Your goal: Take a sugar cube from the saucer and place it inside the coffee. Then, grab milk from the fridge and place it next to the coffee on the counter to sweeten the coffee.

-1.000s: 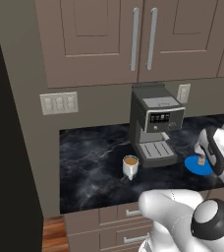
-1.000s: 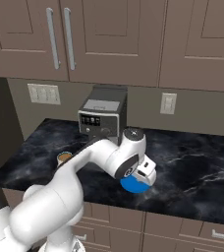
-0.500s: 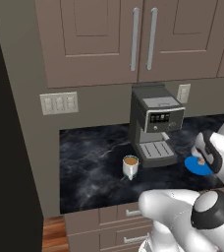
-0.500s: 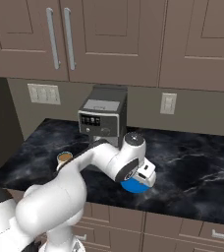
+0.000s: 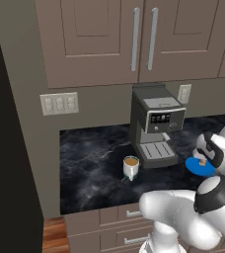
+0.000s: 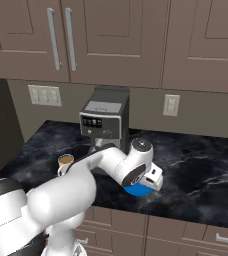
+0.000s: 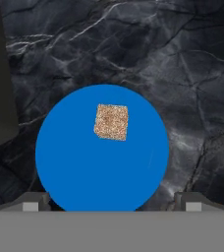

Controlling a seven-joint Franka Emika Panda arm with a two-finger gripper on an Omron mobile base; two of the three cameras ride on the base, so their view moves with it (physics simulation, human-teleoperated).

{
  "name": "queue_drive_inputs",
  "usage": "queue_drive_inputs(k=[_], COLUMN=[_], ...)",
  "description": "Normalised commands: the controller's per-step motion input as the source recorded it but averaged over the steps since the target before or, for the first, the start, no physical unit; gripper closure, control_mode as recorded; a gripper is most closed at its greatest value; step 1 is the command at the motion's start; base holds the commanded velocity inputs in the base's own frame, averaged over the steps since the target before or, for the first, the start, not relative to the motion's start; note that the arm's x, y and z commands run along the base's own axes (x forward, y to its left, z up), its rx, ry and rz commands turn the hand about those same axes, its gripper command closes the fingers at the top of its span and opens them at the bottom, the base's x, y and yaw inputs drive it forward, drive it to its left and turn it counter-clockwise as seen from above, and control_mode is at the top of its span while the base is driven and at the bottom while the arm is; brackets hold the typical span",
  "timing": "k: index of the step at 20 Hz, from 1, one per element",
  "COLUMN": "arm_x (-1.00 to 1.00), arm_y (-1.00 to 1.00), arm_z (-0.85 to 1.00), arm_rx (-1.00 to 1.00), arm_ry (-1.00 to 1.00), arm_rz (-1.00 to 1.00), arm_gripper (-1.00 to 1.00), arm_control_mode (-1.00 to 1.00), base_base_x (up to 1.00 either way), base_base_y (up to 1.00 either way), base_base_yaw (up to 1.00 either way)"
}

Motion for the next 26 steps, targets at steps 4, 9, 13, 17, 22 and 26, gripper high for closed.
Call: queue_drive_inputs(k=[4, 9, 13, 17, 22, 26], arm_x=[0.16, 0.17, 0.14, 0.1, 0.06, 0.05], arm_y=[-0.02, 0.0, 0.0, -0.01, -0.03, -0.03], arm_z=[-0.07, -0.08, -0.13, -0.12, -0.12, -0.11], arm_rx=[0.0, 0.0, 0.0, 0.0, 0.0, 0.0], arm_ry=[0.0, 0.0, 0.0, 0.0, 0.0, 0.0], arm_rz=[0.01, 0.0, 0.0, 0.0, 0.0, 0.0], arm_gripper=[-1.0, -1.0, -1.0, -1.0, -1.0, -1.0], arm_control_mode=[-1.0, -1.0, -1.0, -1.0, -1.0, -1.0], base_base_x=[0.0, 0.0, 0.0, 0.0, 0.0, 0.0], base_base_y=[0.0, 0.0, 0.0, 0.0, 0.0, 0.0], base_base_yaw=[0.0, 0.0, 0.0, 0.0, 0.0, 0.0])
